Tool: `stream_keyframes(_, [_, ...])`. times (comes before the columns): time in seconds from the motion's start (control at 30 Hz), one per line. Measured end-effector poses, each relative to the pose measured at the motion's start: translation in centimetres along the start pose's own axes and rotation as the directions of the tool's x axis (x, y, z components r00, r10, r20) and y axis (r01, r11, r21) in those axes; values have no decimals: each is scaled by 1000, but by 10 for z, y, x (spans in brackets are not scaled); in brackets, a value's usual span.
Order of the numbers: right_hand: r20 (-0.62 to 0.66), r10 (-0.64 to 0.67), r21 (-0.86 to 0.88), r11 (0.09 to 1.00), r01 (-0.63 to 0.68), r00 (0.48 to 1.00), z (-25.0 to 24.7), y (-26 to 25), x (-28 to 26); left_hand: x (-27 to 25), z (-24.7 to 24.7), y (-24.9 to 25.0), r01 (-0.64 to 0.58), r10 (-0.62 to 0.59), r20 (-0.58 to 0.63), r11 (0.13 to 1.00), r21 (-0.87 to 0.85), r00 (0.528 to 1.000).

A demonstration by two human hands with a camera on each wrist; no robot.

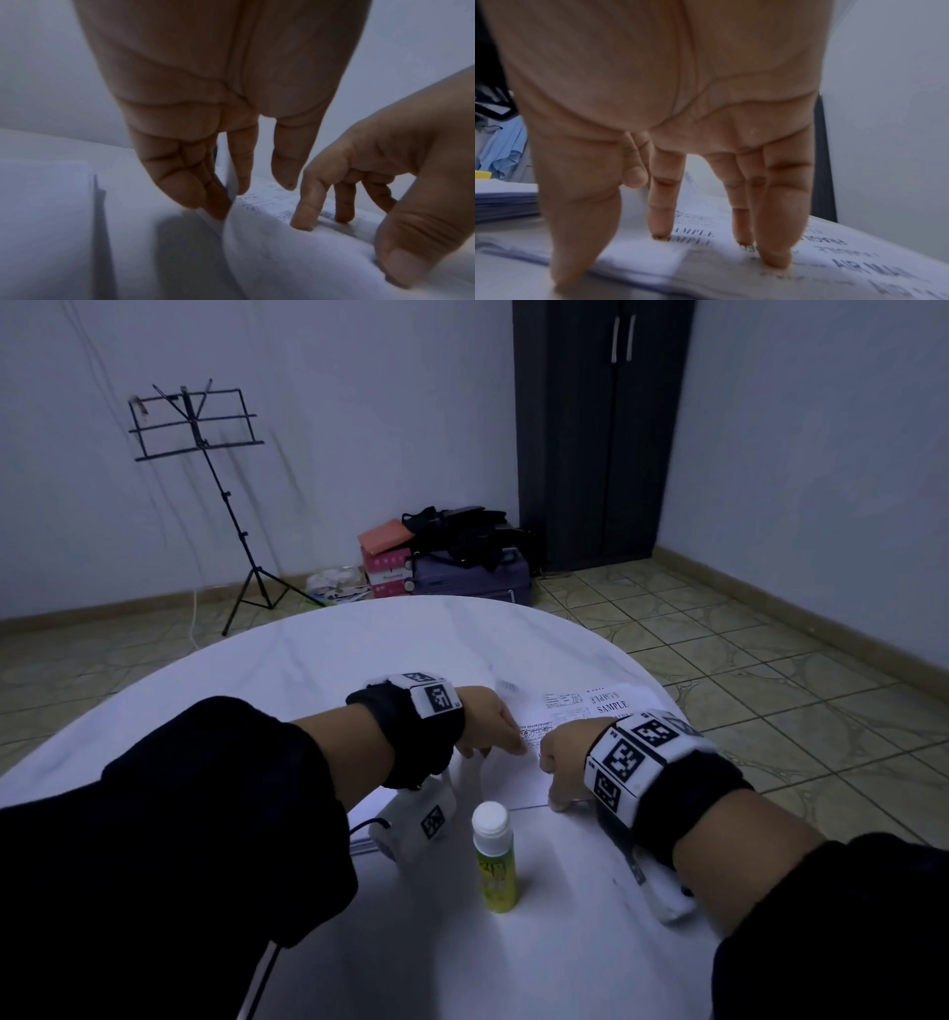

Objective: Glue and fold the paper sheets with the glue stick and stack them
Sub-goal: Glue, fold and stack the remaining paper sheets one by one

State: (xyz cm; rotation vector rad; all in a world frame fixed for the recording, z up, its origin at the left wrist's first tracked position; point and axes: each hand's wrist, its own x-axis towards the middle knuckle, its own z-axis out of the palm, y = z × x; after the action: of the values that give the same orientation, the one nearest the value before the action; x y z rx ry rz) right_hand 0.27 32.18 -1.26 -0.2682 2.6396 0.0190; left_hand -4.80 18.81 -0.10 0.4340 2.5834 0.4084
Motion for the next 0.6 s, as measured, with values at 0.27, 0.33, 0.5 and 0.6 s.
stream_keyframes(0.27, [-59,25,-34,999,-27,998,-3,-5,-7,1,-5,5,7,-6,5,942,-335,1000])
stream_keyframes(0.33, [-51,32,-56,998,-35,998,-3,-6,-9,0,-3,1,10,-2,26,945,-326,1000])
stream_keyframes(0.5, [-95,79,-15,997,-81,992,2,-5,-12,-2,0,-9,65,-21,100,883,-465,995])
stream_keyframes(0.6, [-95,91,-13,996,-93,991,2,-4,-15,-6,-3,-11,69,46,162,767,-638,986])
